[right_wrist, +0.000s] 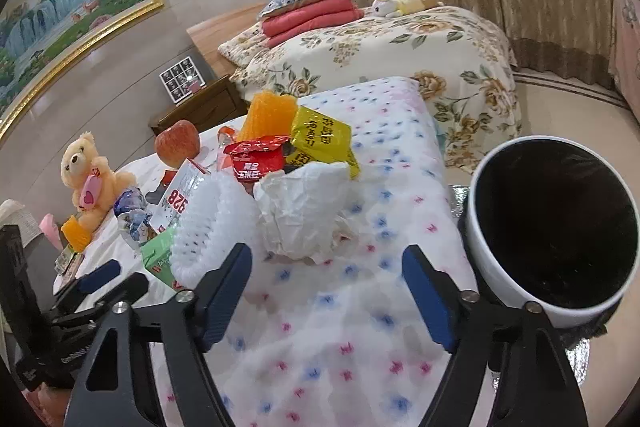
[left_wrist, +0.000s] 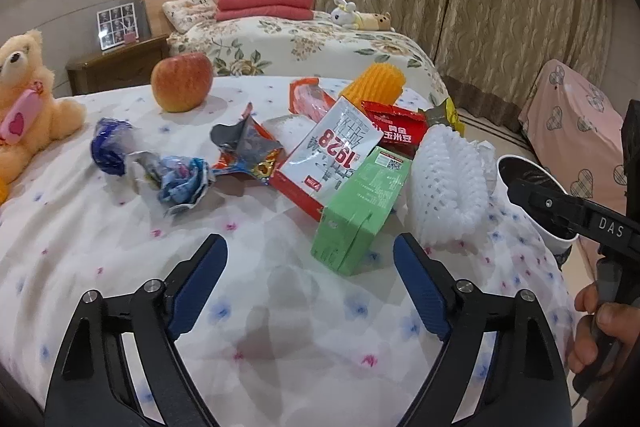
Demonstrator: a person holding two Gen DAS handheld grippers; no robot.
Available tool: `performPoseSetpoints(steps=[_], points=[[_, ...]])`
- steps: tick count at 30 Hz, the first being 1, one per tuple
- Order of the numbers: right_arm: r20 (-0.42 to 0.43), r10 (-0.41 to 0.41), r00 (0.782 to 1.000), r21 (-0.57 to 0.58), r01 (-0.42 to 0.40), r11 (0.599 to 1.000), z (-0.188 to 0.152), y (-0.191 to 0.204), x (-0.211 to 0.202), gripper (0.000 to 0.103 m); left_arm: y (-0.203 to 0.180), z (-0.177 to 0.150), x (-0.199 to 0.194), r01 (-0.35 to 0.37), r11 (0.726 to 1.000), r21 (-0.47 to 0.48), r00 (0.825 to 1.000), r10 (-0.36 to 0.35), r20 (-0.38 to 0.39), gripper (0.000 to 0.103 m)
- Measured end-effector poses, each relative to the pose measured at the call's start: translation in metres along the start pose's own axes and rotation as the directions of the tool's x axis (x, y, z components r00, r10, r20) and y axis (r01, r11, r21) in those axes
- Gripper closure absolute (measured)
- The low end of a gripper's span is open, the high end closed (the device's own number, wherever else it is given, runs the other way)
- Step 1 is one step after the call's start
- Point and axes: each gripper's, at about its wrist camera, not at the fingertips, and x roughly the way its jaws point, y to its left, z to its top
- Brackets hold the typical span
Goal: Collect trash
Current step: 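Grasp the green juice box with the left tool while the right tool grasps the white mesh net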
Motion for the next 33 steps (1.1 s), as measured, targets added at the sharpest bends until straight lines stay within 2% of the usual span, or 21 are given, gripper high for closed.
performPoseSetpoints(steps=[6, 9, 11, 13, 20, 25, 31, 32, 33], points=[[-0.03, 0.007, 1.0, 0.008, -0.007, 1.0, 0.0, -0.003, 0.011, 0.031, -0.008, 0.006, 0.015, 0.024, 0.999, 0.021, 0.999, -0.023, -0.033, 0.023], [-0.037, 0.013, 0.999, 0.02, -0.012, 1.0, 0.002, -0.005, 0.014, 0.032, -0.01, 0.007, 0.02, 0.046, 0.999, 0.029, 0.998, -0.044, -0.049, 0.039], [-0.037, 0.017, 0.999, 0.022, -0.016, 1.0, 0.001, -0.004, 0.014, 0.032, -0.01, 0.006, 0.024, 0.075, 0.997, 0.025, 0.995, -0.073, -0.066, 0.065], [-0.04, 0.028, 0.999, 0.027, -0.027, 0.999, 0.0, -0.002, 0.014, 0.033, -0.009, 0.005, 0.025, 0.093, 0.995, 0.022, 0.993, -0.092, -0.07, 0.066], [-0.024, 0.112, 0.993, 0.018, -0.112, 0.994, -0.005, 0.018, 0.003, 0.032, 0.018, -0.006, -0.001, 0.081, 0.996, -0.046, 0.996, -0.082, -0.018, 0.066], [-0.061, 0.16, 0.985, -0.017, -0.162, 0.987, -0.003, 0.041, 0.021, 0.032, 0.03, -0.015, -0.013, 0.062, 0.996, -0.069, 0.998, -0.062, -0.001, 0.067], [-0.101, 0.124, 0.987, -0.087, -0.133, 0.987, -0.001, 0.064, 0.048, 0.033, 0.037, -0.016, -0.023, 0.05, 0.996, -0.075, 0.999, -0.049, 0.017, 0.067], [-0.102, 0.114, 0.988, -0.089, -0.123, 0.988, 0.001, 0.065, 0.05, 0.04, 0.037, -0.016, -0.024, 0.05, 0.996, -0.074, 0.999, -0.049, 0.019, 0.067], [-0.099, 0.115, 0.988, -0.088, -0.123, 0.988, 0.0, 0.065, 0.049, 0.056, 0.036, -0.016, -0.025, 0.05, 0.996, -0.072, 0.999, -0.048, 0.022, 0.067]])
